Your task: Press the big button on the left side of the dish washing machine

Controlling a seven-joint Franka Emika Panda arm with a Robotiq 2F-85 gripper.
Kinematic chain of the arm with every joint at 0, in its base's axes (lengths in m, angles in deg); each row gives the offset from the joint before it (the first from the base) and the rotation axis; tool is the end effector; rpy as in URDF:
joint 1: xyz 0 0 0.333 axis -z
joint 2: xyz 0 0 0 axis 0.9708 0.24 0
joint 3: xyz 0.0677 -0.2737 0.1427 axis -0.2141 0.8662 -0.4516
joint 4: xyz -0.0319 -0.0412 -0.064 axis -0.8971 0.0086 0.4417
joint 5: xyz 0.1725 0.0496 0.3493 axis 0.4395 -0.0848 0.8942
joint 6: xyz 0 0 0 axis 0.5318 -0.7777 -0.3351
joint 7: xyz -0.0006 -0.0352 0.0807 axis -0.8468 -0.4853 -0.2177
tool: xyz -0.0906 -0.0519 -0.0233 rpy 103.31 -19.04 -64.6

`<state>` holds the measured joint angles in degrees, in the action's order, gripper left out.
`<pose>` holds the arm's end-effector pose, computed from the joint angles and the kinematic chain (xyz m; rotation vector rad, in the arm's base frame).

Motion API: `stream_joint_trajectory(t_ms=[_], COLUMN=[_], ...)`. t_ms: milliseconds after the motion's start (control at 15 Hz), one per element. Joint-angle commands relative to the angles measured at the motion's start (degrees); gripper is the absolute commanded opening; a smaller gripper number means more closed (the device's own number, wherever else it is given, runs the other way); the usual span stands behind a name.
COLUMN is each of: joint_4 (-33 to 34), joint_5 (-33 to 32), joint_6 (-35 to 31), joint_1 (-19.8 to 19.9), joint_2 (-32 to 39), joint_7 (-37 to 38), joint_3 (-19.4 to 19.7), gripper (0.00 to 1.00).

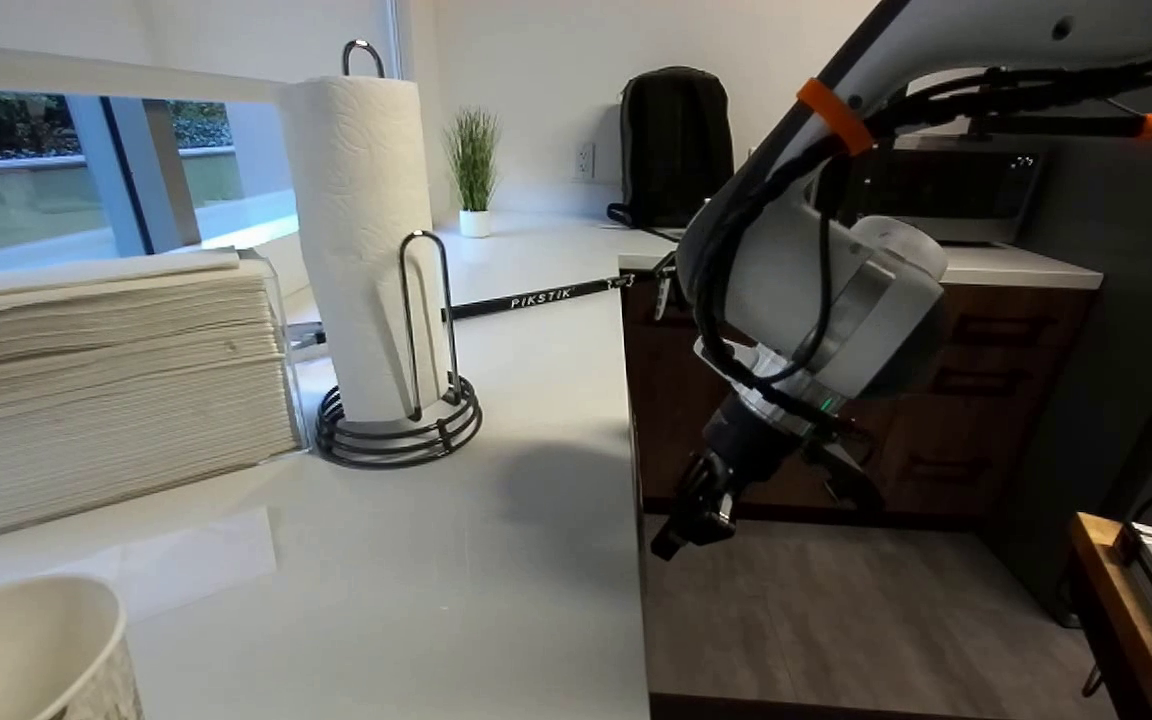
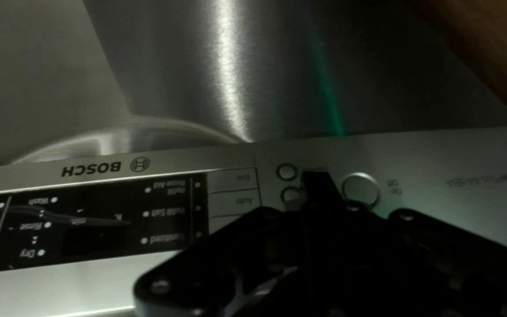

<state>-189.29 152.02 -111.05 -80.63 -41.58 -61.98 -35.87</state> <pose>0.4675 0.0252 0.1628 -2.7910 -0.5726 -0.6752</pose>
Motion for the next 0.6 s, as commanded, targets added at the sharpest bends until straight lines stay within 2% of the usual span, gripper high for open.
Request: stream_joint_trajectory(t_ms=[0, 200, 467, 533], joint_4=[-6.7, -12.1, -20.0, -22.0], joint_5=[-15.9, -29.7, -46.3, -51.9], joint_6=[-1.1, -3.4, -6.0, -7.6], joint_1=[-4.2, -6.2, -12.6, -8.6], joint_2=[-2.6, -4.3, -11.1, -13.4], joint_7=[9.3, 16.4, 27.5, 32.2], joint_3=[2.0, 3.3, 10.9, 7.8], gripper=[0.00, 0.00, 0.00, 0.00])
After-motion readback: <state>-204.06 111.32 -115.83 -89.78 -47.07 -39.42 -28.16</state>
